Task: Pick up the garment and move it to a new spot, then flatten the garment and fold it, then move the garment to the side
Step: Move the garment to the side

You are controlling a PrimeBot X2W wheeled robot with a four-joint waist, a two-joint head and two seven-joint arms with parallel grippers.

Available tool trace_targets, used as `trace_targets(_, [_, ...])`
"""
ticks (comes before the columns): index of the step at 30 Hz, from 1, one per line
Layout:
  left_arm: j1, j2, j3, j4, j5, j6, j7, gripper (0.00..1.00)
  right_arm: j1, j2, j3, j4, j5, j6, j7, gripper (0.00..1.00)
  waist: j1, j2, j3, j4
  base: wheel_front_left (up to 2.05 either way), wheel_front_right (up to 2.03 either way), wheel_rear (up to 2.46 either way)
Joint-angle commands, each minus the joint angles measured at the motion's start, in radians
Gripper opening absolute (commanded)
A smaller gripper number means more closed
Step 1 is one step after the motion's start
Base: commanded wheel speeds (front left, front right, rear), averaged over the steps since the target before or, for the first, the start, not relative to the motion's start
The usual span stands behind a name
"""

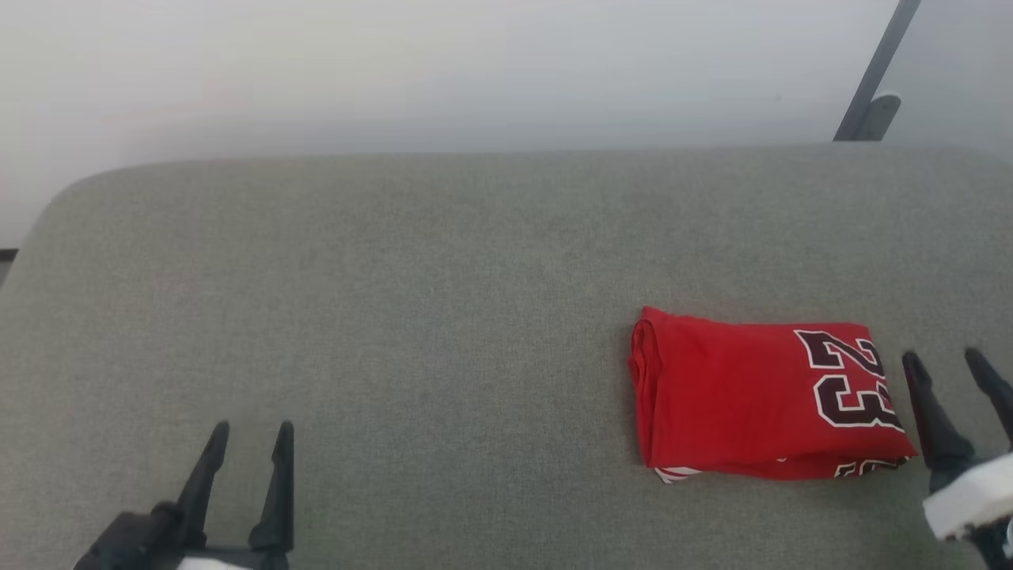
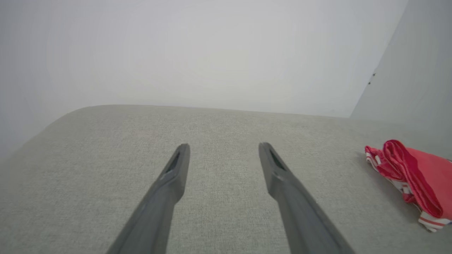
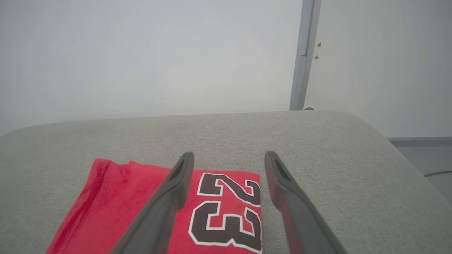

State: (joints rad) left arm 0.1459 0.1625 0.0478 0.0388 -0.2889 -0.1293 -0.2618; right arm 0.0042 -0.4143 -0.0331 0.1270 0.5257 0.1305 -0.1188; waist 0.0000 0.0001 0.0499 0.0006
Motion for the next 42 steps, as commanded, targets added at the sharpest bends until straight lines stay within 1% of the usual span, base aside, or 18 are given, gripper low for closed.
trace_targets(1, [-0.023, 0.003, -0.003, 0.000, 0.007, -0.002, -0.004, 1.00, -0.027, -0.009, 0.003, -0.008, -0.004, 0.000, 0.017, 1.00, 0.0000, -0.0001, 0.013, -0.002, 0.00, 0.00, 0.00])
trace_targets(4, [-0.052, 0.005, -0.017, 0.000, 0.007, -0.002, -0.004, 1.00, -0.075, -0.037, 0.010, -0.013, -0.004, 0.000, 0.077, 1.00, 0.0000, -0.0001, 0.046, -0.003, 0.00, 0.00, 0.00])
trace_targets(7, [-0.093, 0.008, -0.033, 0.001, 0.007, -0.002, -0.004, 1.00, -0.137, -0.079, 0.013, -0.001, -0.007, 0.000, 0.175, 1.00, 0.0000, -0.0001, 0.091, -0.003, 0.00, 0.00, 0.00])
trace_targets(10, [-0.139, 0.010, -0.052, 0.006, 0.007, -0.002, -0.004, 1.00, -0.187, -0.126, 0.033, 0.025, 0.016, 0.000, 0.330, 1.00, 0.0000, -0.0001, 0.134, 0.001, 0.00, 0.00, 0.00])
trace_targets(12, [-0.168, 0.010, -0.064, 0.010, 0.005, -0.002, -0.004, 1.00, -0.208, -0.159, 0.049, 0.047, 0.049, 0.000, 0.465, 1.00, 0.0000, -0.0001, 0.161, 0.004, 0.00, 0.00, 0.00])
trace_targets(15, [-0.210, 0.008, -0.088, 0.017, 0.001, -0.002, -0.004, 1.00, -0.236, -0.195, 0.081, 0.057, 0.128, 0.000, 0.669, 1.00, 0.0000, -0.0001, 0.198, 0.007, 0.00, 0.00, 0.00])
trace_targets(17, [-0.235, 0.007, -0.103, 0.023, -0.001, -0.002, -0.004, 1.00, -0.257, -0.222, 0.100, 0.043, 0.176, 0.000, 0.760, 1.00, 0.0000, -0.0001, 0.223, 0.011, 0.00, 0.00, 0.00])
trace_targets(19, [-0.259, 0.007, -0.119, 0.026, -0.002, -0.002, -0.004, 1.00, -0.279, -0.229, 0.095, 0.047, 0.195, 0.000, 0.805, 1.00, 0.0000, -0.0001, 0.248, 0.016, 0.00, 0.00, 0.00])
trace_targets(20, [-0.259, 0.007, -0.119, 0.026, -0.002, -0.002, -0.004, 1.00, -0.279, -0.229, 0.095, 0.047, 0.195, 0.000, 0.805, 1.00, 0.0000, -0.0001, 0.248, 0.016, 0.00, 0.00, 0.00])
trace_targets(21, [-0.282, 0.010, -0.133, 0.029, -0.003, -0.002, -0.004, 1.00, -0.295, -0.226, 0.098, 0.056, 0.203, 0.000, 0.847, 1.00, 0.0000, -0.0001, 0.274, 0.021, 0.00, 0.00, 0.00])
trace_targets(26, [-0.327, 0.015, -0.153, 0.040, -0.007, -0.002, -0.004, 1.00, -0.310, -0.206, 0.125, 0.068, 0.211, 0.000, 0.932, 1.00, 0.0000, -0.0001, 0.324, 0.031, 0.00, 0.00, 0.00])
trace_targets(27, [-0.334, 0.016, -0.155, 0.042, -0.007, -0.002, -0.004, 1.00, -0.307, -0.201, 0.137, 0.062, 0.211, 0.001, 0.942, 0.80, 0.0000, -0.0001, 0.331, 0.030, 0.00, 0.00, 0.00])
trace_targets(28, [-0.341, 0.018, -0.157, 0.045, -0.007, -0.002, -0.004, 1.00, -0.308, -0.195, 0.139, 0.059, 0.212, 0.001, 0.937, 0.32, 0.0000, -0.0001, 0.336, 0.029, 0.00, 0.00, 0.00])
trace_targets(29, [-0.345, 0.021, -0.158, 0.047, -0.006, -0.002, -0.004, 1.00, -0.311, -0.182, 0.132, 0.060, 0.218, 0.000, 0.932, 0.02, 0.0000, -0.0001, 0.341, 0.025, 0.00, 0.00, 0.00])
trace_targets(30, [-0.351, 0.024, -0.160, 0.050, -0.005, -0.002, -0.004, 1.00, -0.313, -0.177, 0.130, 0.060, 0.219, 0.000, 0.927, 0.00, 0.0000, -0.0001, 0.345, 0.021, 0.00, 0.00, 0.00])
trace_targets(35, [-0.382, 0.041, -0.168, 0.045, 0.003, -0.002, -0.004, 1.00, -0.333, -0.174, 0.090, 0.053, 0.211, -0.001, 0.866, 0.00, 0.0000, -0.0001, 0.370, -0.019, 0.00, 0.00, 0.00])
trace_targets(40, [-0.432, 0.071, -0.180, 0.010, 0.019, -0.002, -0.004, 1.00, -0.370, -0.201, -0.004, 0.038, 0.208, -0.001, 0.781, 0.00, 0.0000, -0.0001, 0.420, -0.087, 0.00, 0.00, 0.00])
trace_targets(42, [-0.462, 0.085, -0.189, -0.005, 0.027, -0.002, -0.004, 1.00, -0.388, -0.219, -0.047, 0.035, 0.198, 0.000, 0.730, 0.00, 0.0000, -0.0001, 0.448, -0.112, 0.00, 0.00, 0.00])
